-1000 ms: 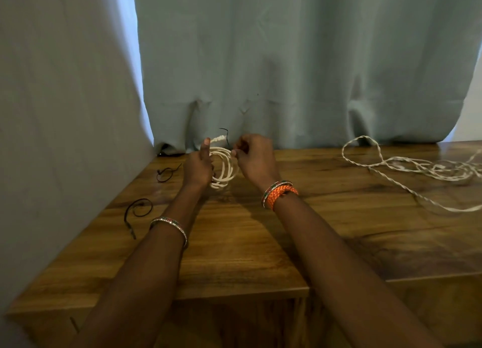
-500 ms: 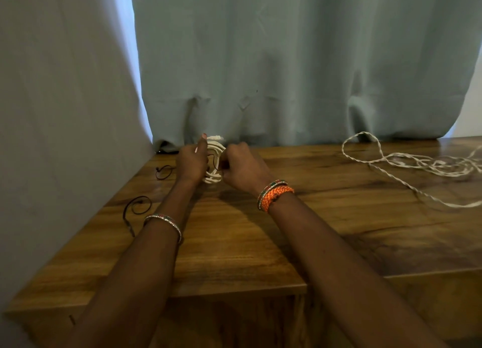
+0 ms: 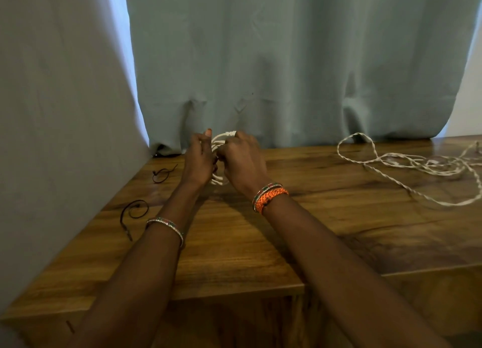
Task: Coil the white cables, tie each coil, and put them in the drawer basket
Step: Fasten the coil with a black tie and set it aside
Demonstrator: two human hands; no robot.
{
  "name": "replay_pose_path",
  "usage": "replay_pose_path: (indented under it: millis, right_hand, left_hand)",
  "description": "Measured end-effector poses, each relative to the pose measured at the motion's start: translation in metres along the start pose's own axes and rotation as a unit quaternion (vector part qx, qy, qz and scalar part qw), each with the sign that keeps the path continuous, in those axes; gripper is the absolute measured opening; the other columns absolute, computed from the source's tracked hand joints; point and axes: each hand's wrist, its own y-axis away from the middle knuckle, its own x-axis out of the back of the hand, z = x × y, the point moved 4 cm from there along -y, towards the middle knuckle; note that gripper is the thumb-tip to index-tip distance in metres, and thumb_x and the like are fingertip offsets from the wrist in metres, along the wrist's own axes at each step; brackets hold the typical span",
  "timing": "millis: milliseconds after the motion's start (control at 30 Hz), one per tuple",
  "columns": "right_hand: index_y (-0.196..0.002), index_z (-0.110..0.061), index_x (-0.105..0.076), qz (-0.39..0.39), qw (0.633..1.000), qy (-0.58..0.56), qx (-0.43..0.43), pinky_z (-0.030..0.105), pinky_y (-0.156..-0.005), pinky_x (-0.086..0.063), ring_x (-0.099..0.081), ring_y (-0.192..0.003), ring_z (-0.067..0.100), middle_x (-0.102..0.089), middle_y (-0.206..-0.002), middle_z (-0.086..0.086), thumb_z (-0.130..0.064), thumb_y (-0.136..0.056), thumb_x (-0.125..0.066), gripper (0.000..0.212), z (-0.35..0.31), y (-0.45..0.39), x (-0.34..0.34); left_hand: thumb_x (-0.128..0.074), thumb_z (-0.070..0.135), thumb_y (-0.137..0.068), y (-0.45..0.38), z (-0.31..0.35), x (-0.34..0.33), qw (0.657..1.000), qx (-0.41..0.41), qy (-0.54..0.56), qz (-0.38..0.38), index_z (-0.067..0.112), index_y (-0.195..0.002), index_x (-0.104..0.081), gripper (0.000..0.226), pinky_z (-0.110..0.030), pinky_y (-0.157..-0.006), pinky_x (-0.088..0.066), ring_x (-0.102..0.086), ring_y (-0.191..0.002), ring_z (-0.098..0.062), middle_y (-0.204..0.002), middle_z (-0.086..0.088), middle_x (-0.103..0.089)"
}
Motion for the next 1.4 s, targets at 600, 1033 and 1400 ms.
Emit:
replay_pose_path:
  millis: [600,1033,1400]
  right_hand:
    - [-0.054,-0.007,-0.064,0.034,0.998,-0.056,0.018,0.023,-0.05,-0.033,-0.054,-0.057,0.026,-0.055,-0.057,0.008,-0.006,-0.055,-0.079,0.015,0.004,0.002,-0.008]
    - [-0.054,-0.01,-0.067,0.035,0.997,-0.062,0.007,0.023,-0.051,-0.039,-0.057,-0.059,0.026,-0.058,-0.058,0.007,-0.007,-0.055,-0.084,0.018,0.006,0.007,-0.013]
    - [-0.068,-0.014,-0.072,0.014,0.998,-0.069,-0.001,0.032,-0.071,-0.038,-0.058,-0.091,0.029,-0.064,-0.088,0.007,-0.006,-0.061,-0.081,0.013,0.007,0.008,-0.027]
  left_hand:
    - [-0.038,0.028,-0.101,-0.001,-0.026,-0.018,0.939,0.243,0.243,0.028,0.012,-0.065,-0.044,0.04,-0.01,-0.033,-0.031,-0.037,-0.025,-0.003,-0.03,0.007,-0.038]
    - [-0.042,0.041,-0.097,-0.001,-0.036,-0.022,0.915,0.277,0.29,-0.04,0.007,-0.071,-0.053,0.044,-0.013,-0.041,-0.042,-0.05,-0.036,-0.005,-0.044,0.001,-0.054]
    - [-0.03,0.011,-0.099,-0.009,-0.038,-0.006,0.986,0.167,-0.02,-0.016,0.004,-0.129,-0.028,0.03,-0.021,-0.039,-0.038,-0.044,-0.053,-0.02,-0.069,-0.01,-0.047]
